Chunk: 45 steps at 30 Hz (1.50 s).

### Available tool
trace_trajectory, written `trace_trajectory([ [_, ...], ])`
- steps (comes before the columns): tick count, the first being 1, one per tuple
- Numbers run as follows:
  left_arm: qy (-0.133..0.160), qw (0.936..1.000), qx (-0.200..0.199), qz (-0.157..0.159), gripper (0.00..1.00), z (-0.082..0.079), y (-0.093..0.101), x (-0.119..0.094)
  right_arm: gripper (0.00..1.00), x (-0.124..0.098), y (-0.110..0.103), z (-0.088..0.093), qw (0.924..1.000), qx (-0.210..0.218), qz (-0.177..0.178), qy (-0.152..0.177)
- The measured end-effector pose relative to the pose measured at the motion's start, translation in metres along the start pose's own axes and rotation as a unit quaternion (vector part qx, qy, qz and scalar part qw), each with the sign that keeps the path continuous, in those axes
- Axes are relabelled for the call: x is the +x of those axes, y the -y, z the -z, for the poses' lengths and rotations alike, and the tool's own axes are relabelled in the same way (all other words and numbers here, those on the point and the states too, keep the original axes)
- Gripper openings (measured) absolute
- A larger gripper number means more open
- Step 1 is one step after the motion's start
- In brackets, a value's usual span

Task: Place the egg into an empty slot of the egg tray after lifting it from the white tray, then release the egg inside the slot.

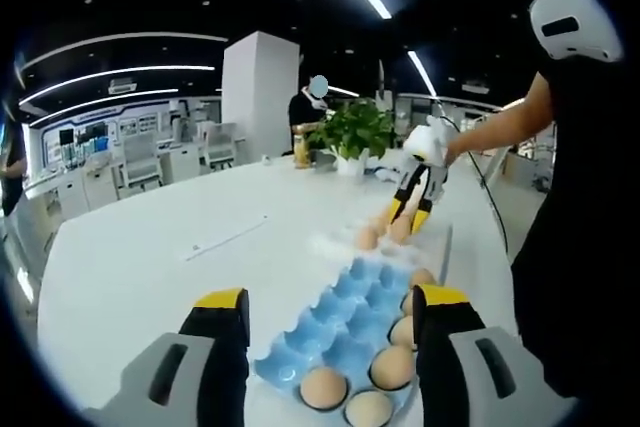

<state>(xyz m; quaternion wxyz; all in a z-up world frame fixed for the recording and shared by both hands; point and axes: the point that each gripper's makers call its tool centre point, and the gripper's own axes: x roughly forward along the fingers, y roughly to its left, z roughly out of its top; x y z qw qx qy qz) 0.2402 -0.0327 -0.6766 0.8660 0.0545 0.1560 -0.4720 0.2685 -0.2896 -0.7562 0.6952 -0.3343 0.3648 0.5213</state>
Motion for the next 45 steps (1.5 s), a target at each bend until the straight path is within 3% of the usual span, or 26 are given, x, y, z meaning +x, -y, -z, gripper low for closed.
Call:
trace_trajectory([
  [2,-0.003,1.0,0.002,-0.002,0.67,0.001,-0.001,0.0,0.23,-0.004,0.002,-0.005,0.9999,-0.001,0.006,0.011],
  [14,-0.001,1.0,0.0,-0.001,0.67,0.002,0.001,0.0,0.23,-0.001,-0.004,-0.003,1.0,-0.009,0.0,0.004],
  [45,-0.004,1.0,0.001,-0.006,0.68,0.007,-0.004,-0.007,0.24,0.041,-0.038,-0.09,0.9941,-0.062,-0.054,0.071],
])
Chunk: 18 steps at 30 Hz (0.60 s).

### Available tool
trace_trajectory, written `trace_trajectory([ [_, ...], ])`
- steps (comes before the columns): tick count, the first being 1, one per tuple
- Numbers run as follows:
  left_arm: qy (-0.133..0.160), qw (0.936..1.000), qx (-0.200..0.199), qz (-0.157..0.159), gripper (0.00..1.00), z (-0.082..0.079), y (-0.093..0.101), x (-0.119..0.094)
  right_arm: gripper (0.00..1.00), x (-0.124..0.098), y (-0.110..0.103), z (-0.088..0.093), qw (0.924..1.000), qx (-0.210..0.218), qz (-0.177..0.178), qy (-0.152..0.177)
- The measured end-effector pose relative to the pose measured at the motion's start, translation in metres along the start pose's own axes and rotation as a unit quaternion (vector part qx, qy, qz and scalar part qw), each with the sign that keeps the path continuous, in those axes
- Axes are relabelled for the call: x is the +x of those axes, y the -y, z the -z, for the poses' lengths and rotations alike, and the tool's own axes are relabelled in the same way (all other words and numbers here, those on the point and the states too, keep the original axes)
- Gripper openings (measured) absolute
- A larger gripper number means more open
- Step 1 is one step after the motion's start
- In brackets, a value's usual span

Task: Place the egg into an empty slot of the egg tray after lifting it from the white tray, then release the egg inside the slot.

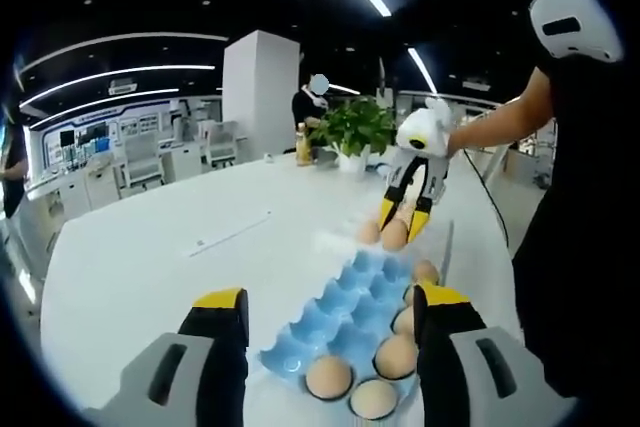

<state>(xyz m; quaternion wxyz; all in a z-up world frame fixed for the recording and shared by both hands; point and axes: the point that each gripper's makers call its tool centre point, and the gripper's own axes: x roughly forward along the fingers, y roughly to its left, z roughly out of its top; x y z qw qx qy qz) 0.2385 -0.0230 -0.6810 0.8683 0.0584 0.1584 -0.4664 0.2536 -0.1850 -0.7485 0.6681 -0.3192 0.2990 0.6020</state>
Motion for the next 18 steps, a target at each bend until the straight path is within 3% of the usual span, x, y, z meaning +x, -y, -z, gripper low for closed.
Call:
trace_trajectory([
  [18,0.003,1.0,0.001,-0.005,0.68,0.001,-0.007,-0.008,0.24,0.038,-0.016,-0.055,0.9979,-0.041,-0.039,0.032],
])
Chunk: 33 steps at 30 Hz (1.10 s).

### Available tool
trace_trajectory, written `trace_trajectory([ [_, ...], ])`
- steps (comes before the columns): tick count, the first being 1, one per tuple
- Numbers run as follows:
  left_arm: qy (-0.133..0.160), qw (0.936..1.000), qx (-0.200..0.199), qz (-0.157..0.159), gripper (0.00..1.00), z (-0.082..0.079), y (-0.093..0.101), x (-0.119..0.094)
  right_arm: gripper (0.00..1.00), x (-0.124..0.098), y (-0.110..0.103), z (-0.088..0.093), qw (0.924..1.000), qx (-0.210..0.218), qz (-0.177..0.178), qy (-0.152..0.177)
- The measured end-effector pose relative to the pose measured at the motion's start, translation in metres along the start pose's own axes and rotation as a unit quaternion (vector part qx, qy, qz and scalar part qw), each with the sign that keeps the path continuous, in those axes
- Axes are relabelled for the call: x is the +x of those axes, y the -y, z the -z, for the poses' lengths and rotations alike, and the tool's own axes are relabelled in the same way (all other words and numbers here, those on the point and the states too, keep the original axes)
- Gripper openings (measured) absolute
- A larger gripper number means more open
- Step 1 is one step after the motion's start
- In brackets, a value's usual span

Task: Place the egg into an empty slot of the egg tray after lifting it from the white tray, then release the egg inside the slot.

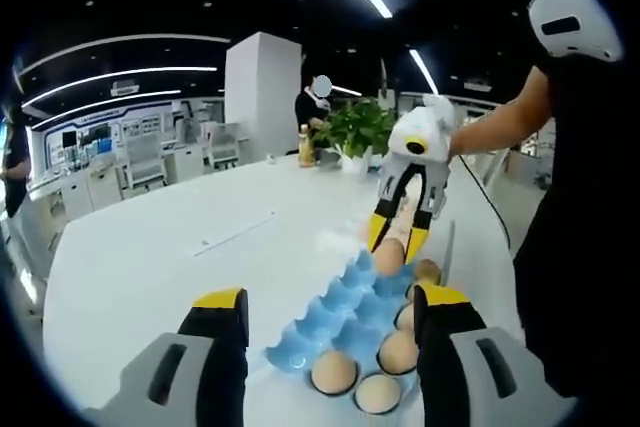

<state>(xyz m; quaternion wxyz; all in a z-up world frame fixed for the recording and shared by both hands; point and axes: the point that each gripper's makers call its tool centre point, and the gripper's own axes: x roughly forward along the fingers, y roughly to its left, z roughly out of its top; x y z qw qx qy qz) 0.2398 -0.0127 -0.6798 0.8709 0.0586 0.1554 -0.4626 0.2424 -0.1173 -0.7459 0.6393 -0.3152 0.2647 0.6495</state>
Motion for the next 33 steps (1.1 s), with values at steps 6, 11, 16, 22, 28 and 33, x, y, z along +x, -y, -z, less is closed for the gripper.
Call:
trace_trajectory([
  [6,0.002,1.0,0.0,0.002,0.67,0.0,-0.001,-0.001,0.24,0.015,-0.004,-0.015,0.9998,-0.012,-0.014,0.006],
  [11,0.001,1.0,-0.001,0.0,0.68,0.002,-0.003,-0.004,0.24,0.025,-0.006,-0.022,0.9995,-0.019,-0.023,0.004],
  [16,0.0,1.0,-0.001,0.001,0.68,0.003,-0.004,-0.005,0.24,0.034,-0.008,-0.031,0.9993,-0.022,-0.028,0.013],
  [22,0.001,1.0,-0.001,0.001,0.68,0.004,-0.005,-0.006,0.24,0.047,-0.008,-0.04,0.9989,-0.025,-0.037,0.015],
  [28,-0.003,1.0,-0.004,0.003,0.67,0.008,-0.006,-0.008,0.24,0.057,-0.009,-0.043,0.9985,-0.026,-0.046,0.014],
  [33,0.005,1.0,0.001,-0.007,0.7,0.006,-0.012,-0.009,0.24,0.061,-0.009,-0.044,0.9983,-0.029,-0.048,0.012],
])
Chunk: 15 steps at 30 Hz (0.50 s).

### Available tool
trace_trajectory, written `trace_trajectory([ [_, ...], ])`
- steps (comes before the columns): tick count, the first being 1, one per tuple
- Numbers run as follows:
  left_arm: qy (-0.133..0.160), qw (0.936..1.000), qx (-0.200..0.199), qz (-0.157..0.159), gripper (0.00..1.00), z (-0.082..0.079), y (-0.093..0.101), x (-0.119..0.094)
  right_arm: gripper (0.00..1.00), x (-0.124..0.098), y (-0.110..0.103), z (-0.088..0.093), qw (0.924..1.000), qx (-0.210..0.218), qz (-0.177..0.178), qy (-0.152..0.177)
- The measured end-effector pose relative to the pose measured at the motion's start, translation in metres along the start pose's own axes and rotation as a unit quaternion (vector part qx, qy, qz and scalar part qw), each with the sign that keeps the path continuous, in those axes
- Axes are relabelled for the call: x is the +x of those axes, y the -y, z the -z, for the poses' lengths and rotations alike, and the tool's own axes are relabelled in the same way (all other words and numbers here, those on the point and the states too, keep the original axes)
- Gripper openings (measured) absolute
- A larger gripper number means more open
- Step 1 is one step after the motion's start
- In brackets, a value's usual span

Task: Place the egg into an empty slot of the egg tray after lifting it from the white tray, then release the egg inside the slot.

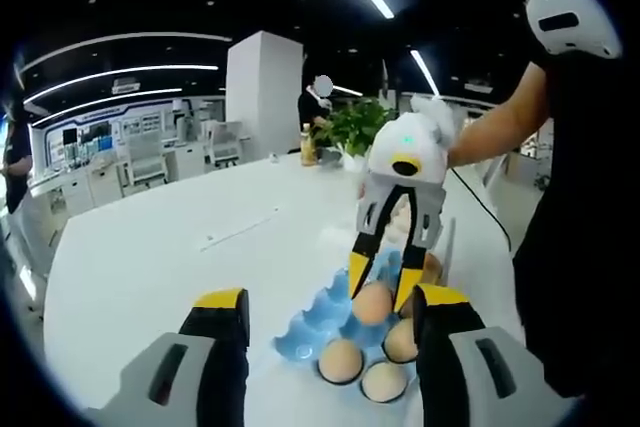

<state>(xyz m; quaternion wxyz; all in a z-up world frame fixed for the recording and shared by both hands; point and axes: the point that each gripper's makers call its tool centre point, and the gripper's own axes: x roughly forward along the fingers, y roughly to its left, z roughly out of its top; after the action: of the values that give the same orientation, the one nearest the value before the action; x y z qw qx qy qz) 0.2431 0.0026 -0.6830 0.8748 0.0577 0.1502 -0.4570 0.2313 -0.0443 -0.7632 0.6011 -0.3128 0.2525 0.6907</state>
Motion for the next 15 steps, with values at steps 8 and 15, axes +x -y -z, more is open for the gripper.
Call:
trace_trajectory([
  [8,0.0,1.0,-0.002,-0.001,0.7,0.001,-0.001,-0.001,0.24,0.009,-0.001,0.001,0.9999,-0.001,-0.007,-0.007],
  [15,-0.003,1.0,-0.005,0.001,0.68,0.003,0.0,-0.003,0.24,0.016,-0.001,0.004,0.9998,-0.003,-0.011,-0.015],
])
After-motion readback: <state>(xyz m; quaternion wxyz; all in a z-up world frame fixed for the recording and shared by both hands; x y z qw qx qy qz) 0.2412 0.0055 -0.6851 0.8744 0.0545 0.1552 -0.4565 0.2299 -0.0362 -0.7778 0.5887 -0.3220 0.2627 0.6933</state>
